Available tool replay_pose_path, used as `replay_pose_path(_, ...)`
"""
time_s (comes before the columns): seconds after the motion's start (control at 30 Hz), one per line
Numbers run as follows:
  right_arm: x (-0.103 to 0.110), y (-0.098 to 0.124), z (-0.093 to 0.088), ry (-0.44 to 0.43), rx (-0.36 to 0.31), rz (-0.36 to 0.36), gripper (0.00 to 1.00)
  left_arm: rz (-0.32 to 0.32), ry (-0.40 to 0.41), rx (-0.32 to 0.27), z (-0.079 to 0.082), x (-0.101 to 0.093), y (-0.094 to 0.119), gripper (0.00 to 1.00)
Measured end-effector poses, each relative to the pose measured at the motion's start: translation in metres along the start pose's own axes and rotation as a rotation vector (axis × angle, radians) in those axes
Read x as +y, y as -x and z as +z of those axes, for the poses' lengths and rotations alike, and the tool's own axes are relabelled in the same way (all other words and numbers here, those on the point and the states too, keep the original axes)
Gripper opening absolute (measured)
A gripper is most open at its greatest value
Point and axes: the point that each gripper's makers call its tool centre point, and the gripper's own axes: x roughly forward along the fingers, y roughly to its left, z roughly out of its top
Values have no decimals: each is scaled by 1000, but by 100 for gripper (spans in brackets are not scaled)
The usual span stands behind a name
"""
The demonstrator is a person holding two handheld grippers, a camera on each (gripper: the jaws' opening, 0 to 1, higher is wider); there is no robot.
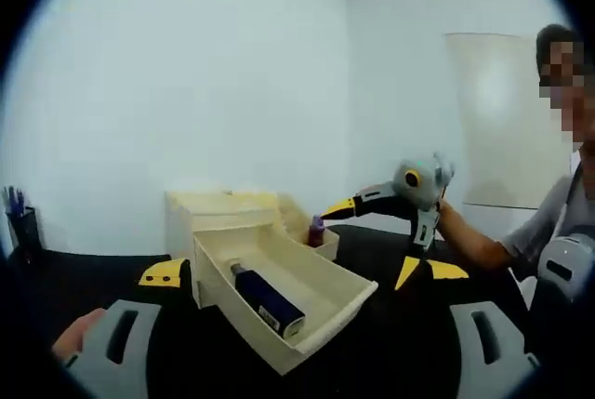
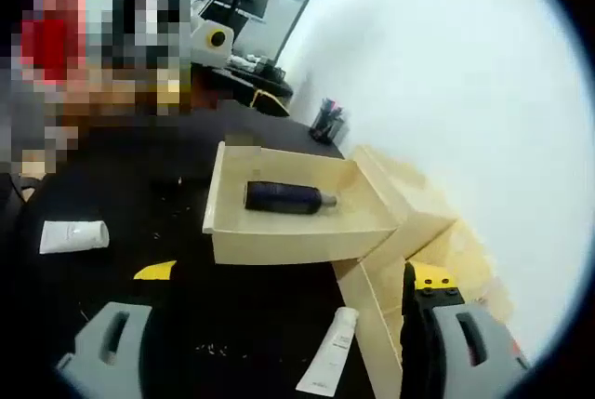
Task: Open the drawer, pick up the cosmetic bottles from the table one by one, place them into the drawer, release the gripper, close the drawer, and move the gripper away
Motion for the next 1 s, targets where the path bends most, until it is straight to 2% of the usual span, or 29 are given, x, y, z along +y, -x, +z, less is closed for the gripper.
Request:
replay_pose_path(0.1, 2, -4, -1, -5, -5, 8, 93, 1, 23, -6, -10, 4, 2, 96)
replay_pose_path(0.3, 6, -18, -11, -16, -7, 24, 93, -2, 79, 28, -32, 8, 7, 96)
replay_pose_path(0.47, 11, -28, -7, -66, -73, 40, 93, 1, 54, 27, -31, 3, 13, 96)
replay_pose_path(0.5, 8, -30, -2, -84, -112, 29, 93, 1, 54, 24, -31, 3, 13, 96)
replay_pose_path(0.67, 8, -35, -6, -140, -132, 43, 93, 13, 45, 34, -33, 5, 14, 95)
replay_pose_path(1.0, 2, -44, -14, -196, -156, 12, 93, 25, 33, 66, -40, 8, 12, 94)
